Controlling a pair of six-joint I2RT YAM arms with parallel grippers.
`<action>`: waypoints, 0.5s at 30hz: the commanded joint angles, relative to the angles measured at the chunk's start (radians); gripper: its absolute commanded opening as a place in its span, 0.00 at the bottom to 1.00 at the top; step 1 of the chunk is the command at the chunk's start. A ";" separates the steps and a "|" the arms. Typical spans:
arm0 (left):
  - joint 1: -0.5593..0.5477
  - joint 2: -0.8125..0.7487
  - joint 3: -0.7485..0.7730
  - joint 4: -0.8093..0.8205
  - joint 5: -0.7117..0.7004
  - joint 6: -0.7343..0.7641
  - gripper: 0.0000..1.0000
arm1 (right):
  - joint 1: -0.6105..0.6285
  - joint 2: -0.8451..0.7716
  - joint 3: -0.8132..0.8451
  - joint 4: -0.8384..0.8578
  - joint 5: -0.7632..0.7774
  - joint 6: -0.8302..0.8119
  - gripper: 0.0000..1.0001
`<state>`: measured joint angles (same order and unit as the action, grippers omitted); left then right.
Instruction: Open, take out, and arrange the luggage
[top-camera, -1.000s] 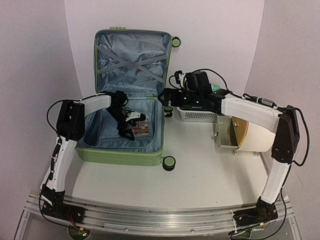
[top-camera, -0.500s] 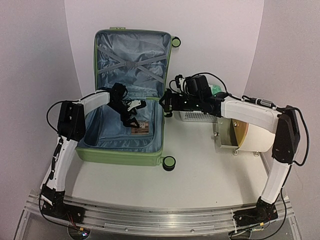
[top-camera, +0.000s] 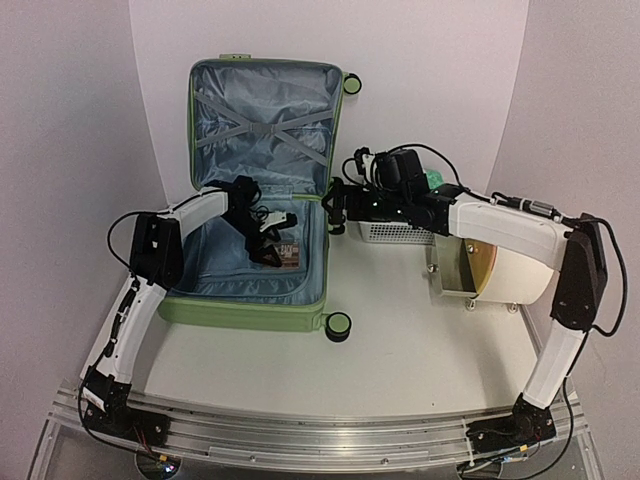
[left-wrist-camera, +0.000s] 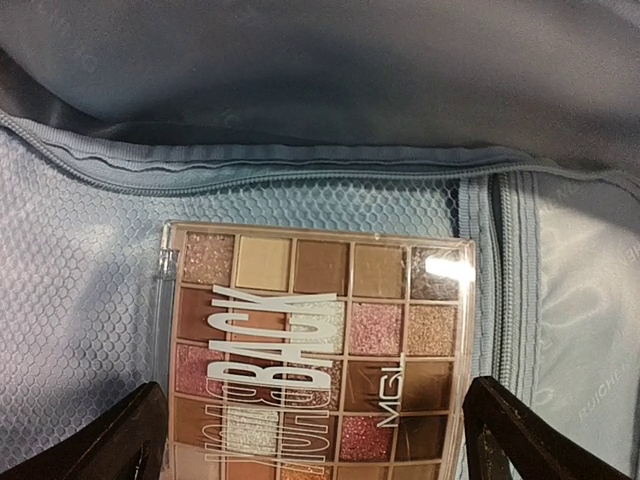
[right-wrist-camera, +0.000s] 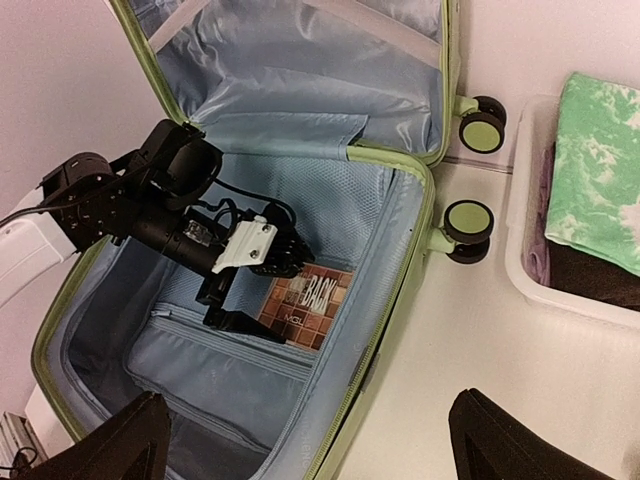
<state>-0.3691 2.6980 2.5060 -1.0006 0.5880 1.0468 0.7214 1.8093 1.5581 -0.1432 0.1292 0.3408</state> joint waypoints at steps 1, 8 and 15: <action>-0.011 -0.007 -0.132 -0.142 -0.051 0.114 1.00 | 0.012 -0.065 -0.007 0.007 0.037 -0.013 0.98; -0.033 -0.081 -0.234 -0.181 -0.091 0.206 1.00 | 0.014 -0.068 -0.013 0.006 0.036 -0.004 0.98; -0.039 0.015 -0.146 -0.102 -0.237 0.105 1.00 | 0.025 -0.080 -0.012 0.002 0.060 -0.017 0.98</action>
<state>-0.3990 2.6090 2.3589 -1.0243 0.5001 1.2182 0.7334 1.7898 1.5467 -0.1467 0.1627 0.3387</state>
